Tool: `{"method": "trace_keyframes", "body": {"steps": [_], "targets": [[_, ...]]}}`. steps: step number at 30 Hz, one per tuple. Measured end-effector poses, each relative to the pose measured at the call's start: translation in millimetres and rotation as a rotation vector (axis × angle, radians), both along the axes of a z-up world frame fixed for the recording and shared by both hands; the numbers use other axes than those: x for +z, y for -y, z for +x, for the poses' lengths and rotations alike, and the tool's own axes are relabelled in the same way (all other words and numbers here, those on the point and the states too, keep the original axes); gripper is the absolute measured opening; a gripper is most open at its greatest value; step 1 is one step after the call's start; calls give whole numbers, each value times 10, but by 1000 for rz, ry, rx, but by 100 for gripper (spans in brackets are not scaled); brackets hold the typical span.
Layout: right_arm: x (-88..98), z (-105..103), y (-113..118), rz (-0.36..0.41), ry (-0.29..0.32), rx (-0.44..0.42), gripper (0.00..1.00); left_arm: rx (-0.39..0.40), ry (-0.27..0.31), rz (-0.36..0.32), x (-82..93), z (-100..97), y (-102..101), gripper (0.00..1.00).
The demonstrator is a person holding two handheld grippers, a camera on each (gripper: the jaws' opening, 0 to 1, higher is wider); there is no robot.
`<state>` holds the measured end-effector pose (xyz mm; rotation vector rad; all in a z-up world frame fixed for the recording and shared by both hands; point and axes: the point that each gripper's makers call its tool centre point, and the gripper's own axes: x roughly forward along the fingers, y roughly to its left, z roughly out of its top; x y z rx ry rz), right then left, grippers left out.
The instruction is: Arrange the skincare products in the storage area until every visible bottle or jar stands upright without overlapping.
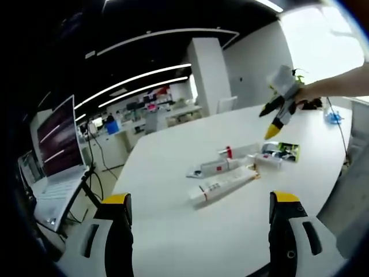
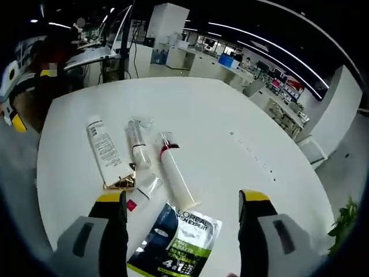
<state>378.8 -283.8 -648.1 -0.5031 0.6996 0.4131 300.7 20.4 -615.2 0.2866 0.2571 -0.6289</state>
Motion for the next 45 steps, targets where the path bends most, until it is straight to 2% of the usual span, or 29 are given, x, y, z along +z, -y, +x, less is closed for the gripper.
{"method": "trace_keyframes", "body": {"steps": [3,8,9,12,20,25,39,42,45], "targets": [[-48,77,-15,-9,-23,18,77,3,-2,5,-8,4,-5,97],[-160,183,-30,-25,-68,47,70,4,-4,11,-22,9,-6,97],[-224,310,0,-20,-81,52,68,6,-7,16,-32,12,-9,97],[-297,368,-8,4,-110,58,59,11,-9,20,-41,19,-18,97],[-429,437,7,-6,-175,83,54,17,-12,26,-57,23,-33,97],[-482,487,-7,11,-217,90,46,20,-10,27,-52,23,-41,97],[-762,539,-102,-15,-350,134,43,28,-18,46,-72,25,-58,97],[-836,530,-114,-61,-379,164,44,32,-20,49,-79,31,-66,97],[-886,499,-156,-70,-418,193,40,31,-23,55,-90,31,-64,97]]}}
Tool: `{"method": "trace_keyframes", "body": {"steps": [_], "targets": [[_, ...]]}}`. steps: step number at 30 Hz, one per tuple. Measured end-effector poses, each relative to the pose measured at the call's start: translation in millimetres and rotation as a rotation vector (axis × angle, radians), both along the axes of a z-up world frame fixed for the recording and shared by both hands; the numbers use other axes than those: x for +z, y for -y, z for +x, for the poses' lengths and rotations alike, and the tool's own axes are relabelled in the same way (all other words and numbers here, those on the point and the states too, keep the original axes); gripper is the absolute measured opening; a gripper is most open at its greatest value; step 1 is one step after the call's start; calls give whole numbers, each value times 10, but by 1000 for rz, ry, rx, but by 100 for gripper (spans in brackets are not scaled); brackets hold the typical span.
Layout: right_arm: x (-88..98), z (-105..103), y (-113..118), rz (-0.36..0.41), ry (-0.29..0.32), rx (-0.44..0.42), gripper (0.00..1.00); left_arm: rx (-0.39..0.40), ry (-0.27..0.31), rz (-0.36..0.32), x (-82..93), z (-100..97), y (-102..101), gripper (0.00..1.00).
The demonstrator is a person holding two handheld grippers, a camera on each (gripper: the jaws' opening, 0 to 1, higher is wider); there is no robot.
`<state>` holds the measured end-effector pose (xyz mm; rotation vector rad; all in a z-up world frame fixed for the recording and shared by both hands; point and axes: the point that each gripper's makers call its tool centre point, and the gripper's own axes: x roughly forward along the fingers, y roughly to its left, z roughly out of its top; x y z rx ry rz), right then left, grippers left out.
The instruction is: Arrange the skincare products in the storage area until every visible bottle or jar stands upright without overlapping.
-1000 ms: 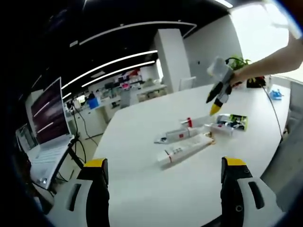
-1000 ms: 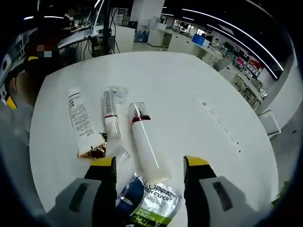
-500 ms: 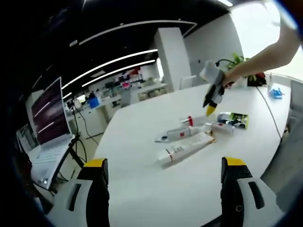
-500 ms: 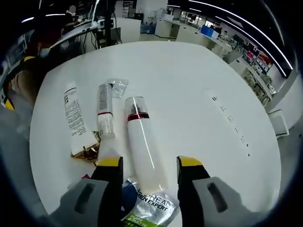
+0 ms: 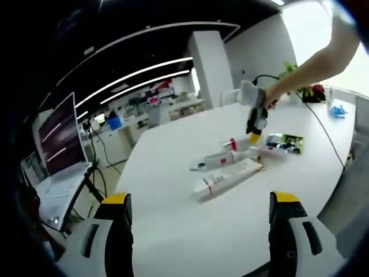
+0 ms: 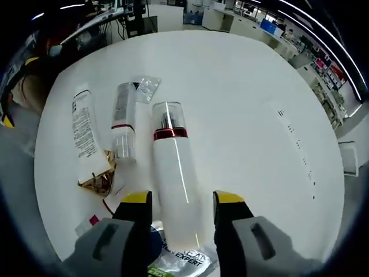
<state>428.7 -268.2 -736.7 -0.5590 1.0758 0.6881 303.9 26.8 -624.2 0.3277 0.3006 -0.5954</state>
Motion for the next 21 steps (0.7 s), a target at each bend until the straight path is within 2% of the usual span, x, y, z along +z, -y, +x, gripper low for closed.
{"method": "trace_keyframes", "body": {"steps": [4,7,11,17,21], "targets": [[-56,6,-1,-19,-38,26,39,2,-3,3,-7,4,-3,96],[-86,23,8,-39,-58,53,34,2,-3,6,-12,8,-8,96],[-111,-7,-19,-39,-118,81,30,5,11,-4,20,18,-13,95],[-116,8,-8,-70,-168,112,30,7,13,3,12,26,-21,96],[-126,4,-9,-97,-177,120,30,2,3,6,-7,20,-14,96]]}}
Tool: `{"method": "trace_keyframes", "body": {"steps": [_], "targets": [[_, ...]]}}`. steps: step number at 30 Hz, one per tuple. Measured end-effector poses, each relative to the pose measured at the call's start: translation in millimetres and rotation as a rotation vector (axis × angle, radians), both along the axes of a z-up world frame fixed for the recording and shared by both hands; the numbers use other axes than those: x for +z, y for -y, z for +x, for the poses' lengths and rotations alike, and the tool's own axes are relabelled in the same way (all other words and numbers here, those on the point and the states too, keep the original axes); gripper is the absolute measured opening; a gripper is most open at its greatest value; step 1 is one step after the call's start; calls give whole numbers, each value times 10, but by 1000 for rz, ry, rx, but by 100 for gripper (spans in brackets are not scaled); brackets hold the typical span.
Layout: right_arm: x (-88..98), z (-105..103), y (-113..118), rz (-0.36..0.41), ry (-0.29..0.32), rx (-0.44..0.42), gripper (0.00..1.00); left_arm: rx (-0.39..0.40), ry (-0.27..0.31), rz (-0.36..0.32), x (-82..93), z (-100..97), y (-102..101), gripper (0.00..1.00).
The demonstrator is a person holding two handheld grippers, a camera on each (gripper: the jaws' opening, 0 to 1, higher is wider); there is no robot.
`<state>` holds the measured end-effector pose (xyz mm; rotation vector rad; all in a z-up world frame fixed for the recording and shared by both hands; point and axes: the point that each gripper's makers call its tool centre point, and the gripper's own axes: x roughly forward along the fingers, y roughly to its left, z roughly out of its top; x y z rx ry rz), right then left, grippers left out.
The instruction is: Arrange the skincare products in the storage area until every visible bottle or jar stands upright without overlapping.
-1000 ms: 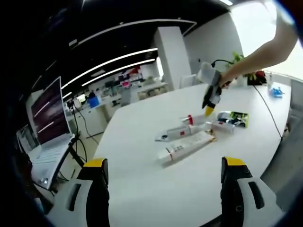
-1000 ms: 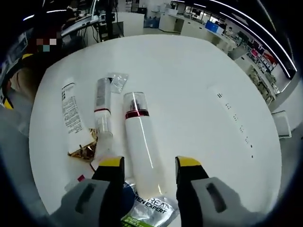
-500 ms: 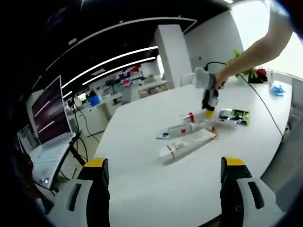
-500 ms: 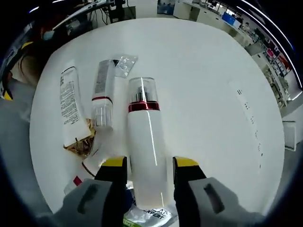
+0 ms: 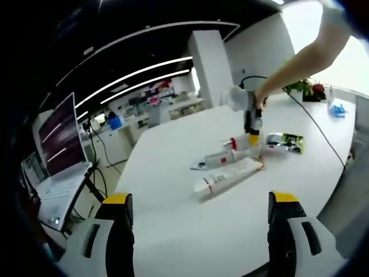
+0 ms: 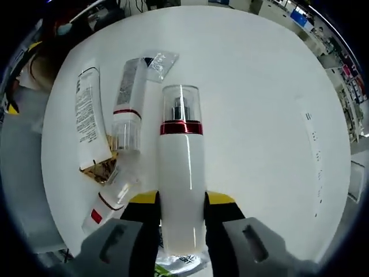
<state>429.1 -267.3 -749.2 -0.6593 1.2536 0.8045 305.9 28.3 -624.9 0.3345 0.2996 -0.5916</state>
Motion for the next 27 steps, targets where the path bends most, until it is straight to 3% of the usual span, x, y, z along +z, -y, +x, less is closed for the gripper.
{"method": "trace_keyframes", "body": {"steps": [15,21,27], "targets": [[16,-44,35,-60,-6,-104,29,-30,-1,8,-3,-30,48,95],[44,-64,62,-47,51,-144,28,-32,1,-4,22,-27,50,94],[73,-64,42,-99,128,-98,26,-23,11,-14,49,-22,42,93]]}}
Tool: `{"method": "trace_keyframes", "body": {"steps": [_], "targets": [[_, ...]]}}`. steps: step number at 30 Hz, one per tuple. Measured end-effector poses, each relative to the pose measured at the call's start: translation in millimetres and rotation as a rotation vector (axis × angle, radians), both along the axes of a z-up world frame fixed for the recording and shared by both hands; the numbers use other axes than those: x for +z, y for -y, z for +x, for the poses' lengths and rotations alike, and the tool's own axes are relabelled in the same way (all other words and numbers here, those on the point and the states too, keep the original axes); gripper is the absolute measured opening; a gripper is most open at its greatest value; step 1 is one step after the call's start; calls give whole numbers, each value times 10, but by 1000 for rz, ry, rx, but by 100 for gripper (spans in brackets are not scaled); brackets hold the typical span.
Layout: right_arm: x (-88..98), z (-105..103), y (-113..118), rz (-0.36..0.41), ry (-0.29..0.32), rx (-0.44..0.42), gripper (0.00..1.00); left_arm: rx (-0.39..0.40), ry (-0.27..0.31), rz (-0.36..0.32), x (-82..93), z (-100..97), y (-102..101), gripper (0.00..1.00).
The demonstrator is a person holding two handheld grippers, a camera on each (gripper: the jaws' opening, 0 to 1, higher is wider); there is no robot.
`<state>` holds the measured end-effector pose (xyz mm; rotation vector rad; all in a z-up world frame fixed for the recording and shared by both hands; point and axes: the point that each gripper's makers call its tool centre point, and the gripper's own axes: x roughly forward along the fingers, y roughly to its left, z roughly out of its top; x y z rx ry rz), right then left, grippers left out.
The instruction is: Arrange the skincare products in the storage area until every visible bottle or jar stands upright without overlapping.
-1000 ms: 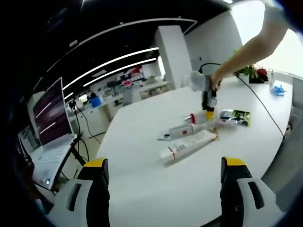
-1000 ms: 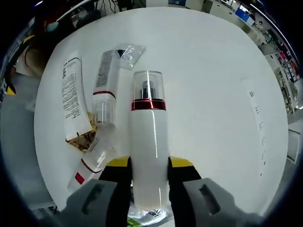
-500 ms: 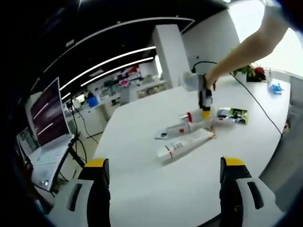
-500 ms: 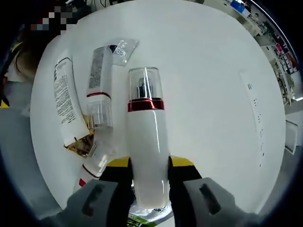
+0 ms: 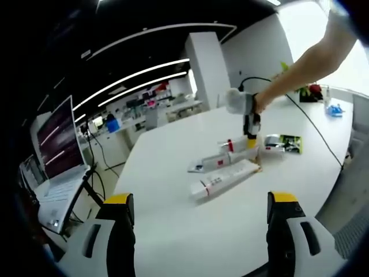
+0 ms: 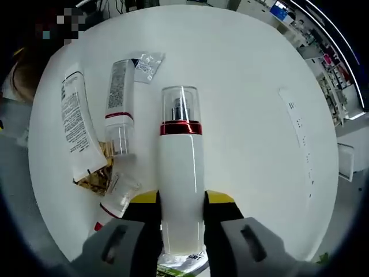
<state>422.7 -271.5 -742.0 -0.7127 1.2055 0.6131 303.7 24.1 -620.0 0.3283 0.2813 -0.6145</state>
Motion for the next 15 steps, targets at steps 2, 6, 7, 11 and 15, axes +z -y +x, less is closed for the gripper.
{"method": "trace_keyframes", "body": {"steps": [2,6,7,11,15], "targets": [[7,3,-6,-24,13,30,26,2,-3,-8,9,-8,4,93],[18,-21,-11,-4,17,8,25,-8,-7,-18,21,-33,29,93],[34,-43,-23,19,11,-10,25,-9,-8,-19,22,-39,31,94],[127,-87,-44,103,-3,-71,25,-10,-11,-26,29,-49,38,94],[175,-151,-46,210,-18,-184,25,-19,-28,-42,34,-68,56,94]]}}
